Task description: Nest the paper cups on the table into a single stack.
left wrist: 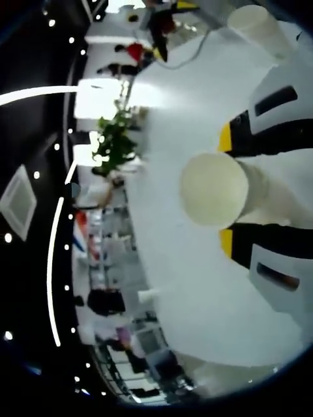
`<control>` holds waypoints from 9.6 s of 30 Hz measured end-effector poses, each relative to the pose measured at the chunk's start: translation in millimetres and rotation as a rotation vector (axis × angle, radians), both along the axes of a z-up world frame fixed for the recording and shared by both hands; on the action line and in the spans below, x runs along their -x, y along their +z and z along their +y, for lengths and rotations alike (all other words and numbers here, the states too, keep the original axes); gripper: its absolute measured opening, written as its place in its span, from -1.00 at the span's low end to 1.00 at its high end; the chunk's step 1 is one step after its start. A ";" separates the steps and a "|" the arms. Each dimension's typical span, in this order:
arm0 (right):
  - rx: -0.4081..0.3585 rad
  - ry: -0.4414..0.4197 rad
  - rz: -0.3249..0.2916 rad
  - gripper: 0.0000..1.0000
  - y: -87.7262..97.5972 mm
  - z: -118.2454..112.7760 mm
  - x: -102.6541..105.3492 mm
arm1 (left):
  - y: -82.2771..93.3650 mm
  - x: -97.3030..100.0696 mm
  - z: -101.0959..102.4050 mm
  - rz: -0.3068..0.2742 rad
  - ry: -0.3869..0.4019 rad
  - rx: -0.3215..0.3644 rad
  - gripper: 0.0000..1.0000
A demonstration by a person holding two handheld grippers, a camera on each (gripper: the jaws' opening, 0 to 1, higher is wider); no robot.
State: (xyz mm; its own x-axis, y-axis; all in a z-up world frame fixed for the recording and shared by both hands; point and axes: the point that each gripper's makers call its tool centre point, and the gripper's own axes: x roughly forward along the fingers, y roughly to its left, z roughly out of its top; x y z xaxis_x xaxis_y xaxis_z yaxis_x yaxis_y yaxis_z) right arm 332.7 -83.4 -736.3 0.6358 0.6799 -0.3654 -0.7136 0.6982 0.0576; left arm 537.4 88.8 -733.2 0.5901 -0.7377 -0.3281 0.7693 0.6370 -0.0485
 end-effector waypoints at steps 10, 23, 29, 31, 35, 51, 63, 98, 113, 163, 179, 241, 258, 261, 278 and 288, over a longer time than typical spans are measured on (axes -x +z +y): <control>-0.015 -0.012 -0.001 1.00 5.8 -0.8 -1.5 | 16.0 -5.5 5.2 -0.013 -0.008 -0.012 -0.25; -0.011 -0.017 0.005 1.00 8.1 -3.0 -2.5 | 45.2 -15.1 5.5 -0.034 -0.028 -0.011 -0.26; -0.009 -0.018 0.003 1.00 8.1 -5.1 -5.6 | 50.1 -18.6 6.4 -0.039 -0.031 -0.013 -0.25; -0.007 -0.018 0.003 1.00 8.9 -4.7 -5.8 | 50.5 -19.2 6.7 -0.041 -0.032 -0.018 -0.25; -0.008 -0.018 0.001 1.00 9.2 -4.8 -6.7 | 52.9 -19.6 6.8 -0.043 -0.033 -0.018 -0.26; -0.011 -0.016 -0.009 1.00 11.6 -4.7 -3.1 | 62.8 -9.7 1.7 -0.050 -0.046 -0.009 -0.26; -0.005 -0.008 -0.021 1.00 15.2 -5.6 2.0 | 69.7 3.8 -1.6 -0.055 -0.057 -0.015 -0.26; -0.002 -0.005 -0.038 1.00 25.8 -6.0 10.8 | 89.1 37.0 -13.7 -0.061 -0.086 -0.014 -0.26; 0.007 -0.003 -0.049 1.00 30.4 -7.5 12.0 | 95.9 52.6 -18.0 -0.057 -0.101 -0.010 -0.26; 0.013 0.015 -0.047 1.00 28.8 -4.9 13.8 | 108.2 121.2 -36.5 -0.064 -0.183 -0.011 -0.26; 0.008 0.019 -0.048 1.00 28.7 -1.7 16.6 | 117.3 149.0 -42.4 -0.076 -0.208 -0.014 -0.27; -0.007 0.020 -0.038 1.00 24.7 1.4 19.5 | 143.9 208.3 -52.6 -0.098 -0.250 -0.005 -0.27; -0.009 0.020 -0.033 1.00 22.1 1.2 19.1 | 123.9 204.2 -49.9 -0.143 -0.215 -0.001 -0.29; -0.011 0.017 -0.033 1.00 22.4 0.8 20.3 | 119.3 204.9 -50.4 -0.141 -0.210 0.004 -0.30; -0.017 0.010 -0.029 1.00 21.7 0.5 25.3 | 85.7 207.0 -53.9 -0.146 -0.206 -0.024 -0.30; -0.015 0.005 -0.025 1.00 18.9 -1.2 28.1 | 71.6 209.3 -52.0 -0.120 -0.196 -0.017 -0.31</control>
